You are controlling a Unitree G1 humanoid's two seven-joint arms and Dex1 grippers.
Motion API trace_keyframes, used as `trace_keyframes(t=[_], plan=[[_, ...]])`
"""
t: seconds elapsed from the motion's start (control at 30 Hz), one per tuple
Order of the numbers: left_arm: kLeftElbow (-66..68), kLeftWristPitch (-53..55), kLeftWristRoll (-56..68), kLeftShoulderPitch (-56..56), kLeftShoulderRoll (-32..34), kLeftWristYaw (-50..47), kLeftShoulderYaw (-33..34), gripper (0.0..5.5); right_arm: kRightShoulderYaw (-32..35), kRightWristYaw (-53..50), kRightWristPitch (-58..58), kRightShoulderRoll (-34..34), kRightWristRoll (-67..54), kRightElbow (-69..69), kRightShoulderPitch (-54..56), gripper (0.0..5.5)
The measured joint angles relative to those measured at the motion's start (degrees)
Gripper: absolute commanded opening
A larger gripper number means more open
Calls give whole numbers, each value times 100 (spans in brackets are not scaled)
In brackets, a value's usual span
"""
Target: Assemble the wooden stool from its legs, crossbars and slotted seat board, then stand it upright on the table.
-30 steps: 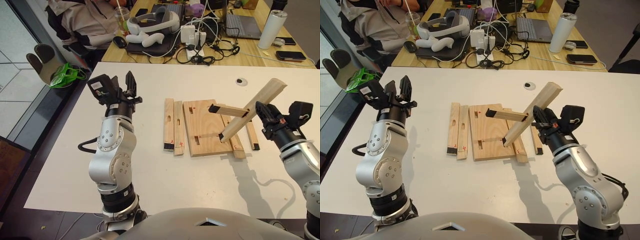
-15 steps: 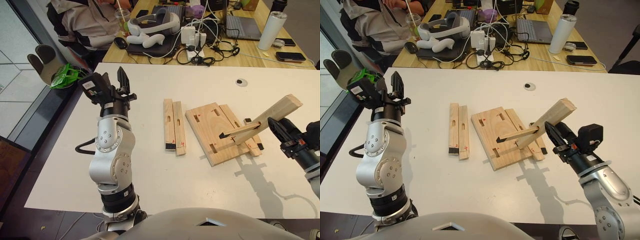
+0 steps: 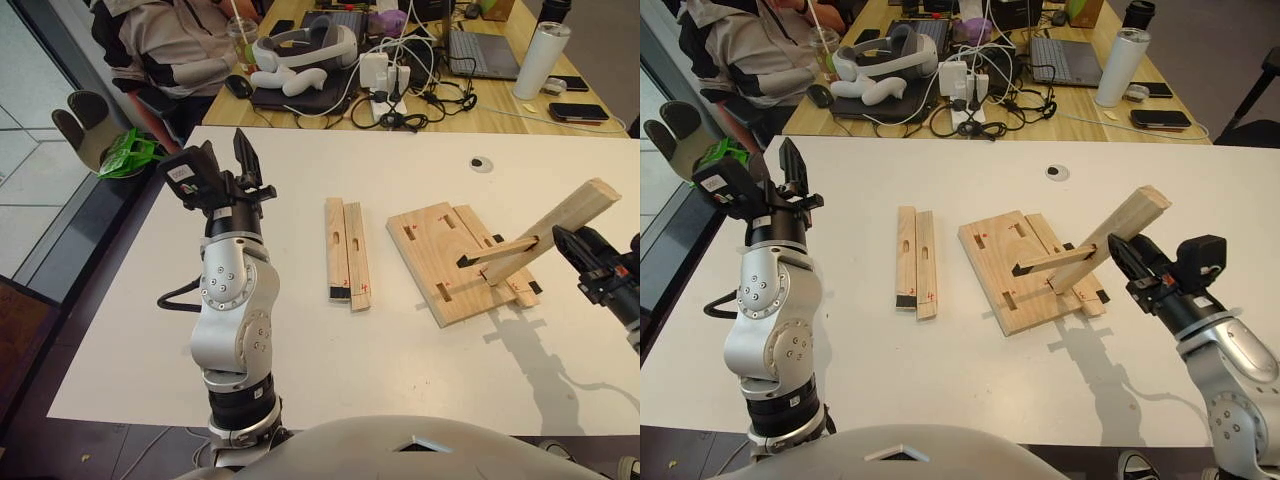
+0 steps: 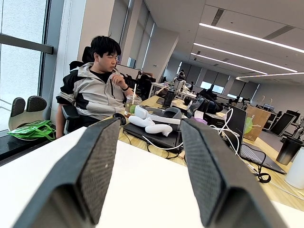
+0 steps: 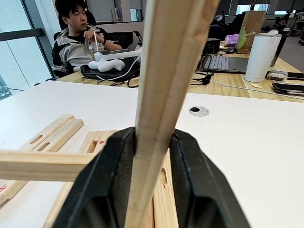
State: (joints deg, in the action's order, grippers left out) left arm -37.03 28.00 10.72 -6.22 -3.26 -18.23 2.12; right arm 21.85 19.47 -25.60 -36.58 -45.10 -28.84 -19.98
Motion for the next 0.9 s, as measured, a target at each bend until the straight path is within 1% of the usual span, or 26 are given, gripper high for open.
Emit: trace_keyframes(t=[0.13, 0.27, 0.4, 0.53, 0.63, 0.67, 0.77, 0.8, 0.9], plan=[[12, 77, 14, -104, 9, 31, 29, 231, -726, -600, -167, 411, 399, 132, 873, 100], [20, 257, 68, -325, 15, 149, 103, 231, -1149, -1120, -300, 864, 702, 280, 1513, 100], [141, 456, 123, -550, 65, 309, 133, 231, -1585, -1691, -486, 1478, 1155, 778, 2441, 100], [205, 623, 129, -754, 124, 511, 198, 231, -1908, -2141, -590, 2101, 1502, 862, 2793, 100], [216, 711, 130, -804, 170, 614, 253, 231, -2041, -2275, -656, 2331, 1648, 815, 2861, 100], [217, 742, 129, -820, 173, 637, 264, 231, -2112, -2276, -712, 2359, 1740, 774, 2880, 137], [217, 808, 126, -856, 172, 695, 264, 231, -2214, -2277, -865, 2417, 1919, 724, 2824, 179], [218, 851, 126, -875, 173, 720, 263, 231, -2215, -2273, -863, 2448, 1975, 719, 2783, 205], [222, 879, 126, -888, 172, 760, 263, 231, -2115, -2267, -715, 2455, 2195, 565, 2731, 253]])
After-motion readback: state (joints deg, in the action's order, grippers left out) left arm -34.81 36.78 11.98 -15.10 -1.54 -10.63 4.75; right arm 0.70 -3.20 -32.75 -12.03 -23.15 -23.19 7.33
